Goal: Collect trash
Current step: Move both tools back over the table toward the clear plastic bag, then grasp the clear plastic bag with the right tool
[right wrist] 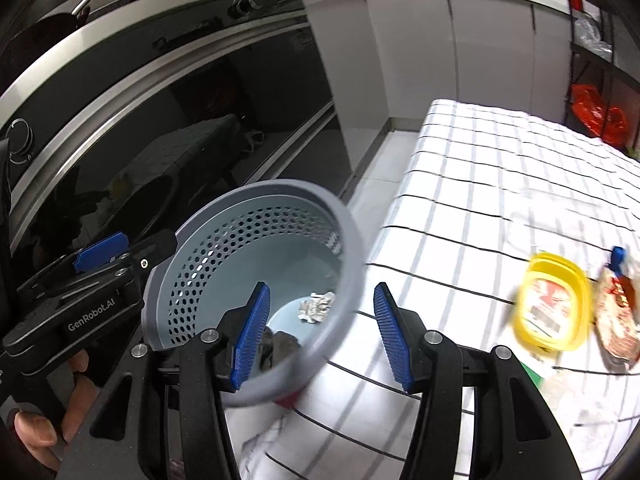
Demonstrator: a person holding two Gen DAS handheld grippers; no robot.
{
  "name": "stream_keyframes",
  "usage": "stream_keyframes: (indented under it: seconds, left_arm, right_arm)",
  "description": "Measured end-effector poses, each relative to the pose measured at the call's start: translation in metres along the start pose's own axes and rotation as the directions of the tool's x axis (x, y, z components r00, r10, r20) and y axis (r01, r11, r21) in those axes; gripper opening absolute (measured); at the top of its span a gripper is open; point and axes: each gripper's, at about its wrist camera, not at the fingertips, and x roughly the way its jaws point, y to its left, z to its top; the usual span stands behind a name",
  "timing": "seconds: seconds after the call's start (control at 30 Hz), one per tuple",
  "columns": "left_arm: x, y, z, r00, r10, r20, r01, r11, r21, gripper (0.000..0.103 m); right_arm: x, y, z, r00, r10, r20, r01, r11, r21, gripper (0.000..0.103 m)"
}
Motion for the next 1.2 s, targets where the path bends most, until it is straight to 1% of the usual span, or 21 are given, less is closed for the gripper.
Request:
stream_keyframes:
  seconds: [0.17, 0.23, 0.33, 0.57, 0.7, 0.9, 1.17, 1.2]
  left_arm:
    - [-0.013, -0.025, -0.002, 0.998, -0.052, 0.024, 0.051, 0.999, 0.015, 0.076]
    - [-0.017, -0.034, -0.003, 0.997, -0.062, 0.036, 0.061, 0.998, 0.024, 0.079]
    - [-0.023, -0.048, -0.006, 0.995, -0.082, 0.053, 0.080, 0.996, 0.040, 0.080]
    - [-0.029, -0.073, -0.013, 0.990, -0.128, 0.052, 0.125, 0.990, 0.059, 0.080]
    - [-0.032, -0.088, -0.016, 0.987, -0.153, 0.052, 0.149, 0.986, 0.070, 0.085]
    - [-0.036, -0.113, -0.020, 0.981, -0.186, 0.051, 0.181, 0.979, 0.095, 0.089]
    - [-0.031, -0.143, -0.022, 0.980, -0.195, 0.039, 0.189, 0.974, 0.125, 0.092]
    - [-0.030, -0.145, -0.022, 0.980, -0.195, 0.037, 0.189, 0.974, 0.125, 0.092]
  right_arm:
    - [-0.027, -0.023, -0.007, 0.998, -0.041, 0.037, 0.041, 0.999, 0.022, 0.053]
    - [-0.037, -0.032, -0.010, 0.997, -0.059, 0.051, 0.058, 0.998, 0.034, 0.054]
    - [-0.056, -0.049, -0.019, 0.992, -0.104, 0.070, 0.100, 0.994, 0.050, 0.054]
    - [-0.093, -0.092, -0.043, 0.977, -0.191, 0.095, 0.182, 0.978, 0.098, 0.059]
    - [-0.109, -0.109, -0.060, 0.969, -0.230, 0.092, 0.219, 0.969, 0.113, 0.062]
    - [-0.113, -0.119, -0.082, 0.964, -0.258, 0.067, 0.250, 0.962, 0.108, 0.066]
    - [-0.110, -0.128, -0.100, 0.971, -0.236, 0.027, 0.232, 0.968, 0.092, 0.068]
    - [-0.108, -0.127, -0.101, 0.972, -0.233, 0.023, 0.230, 0.969, 0.089, 0.070]
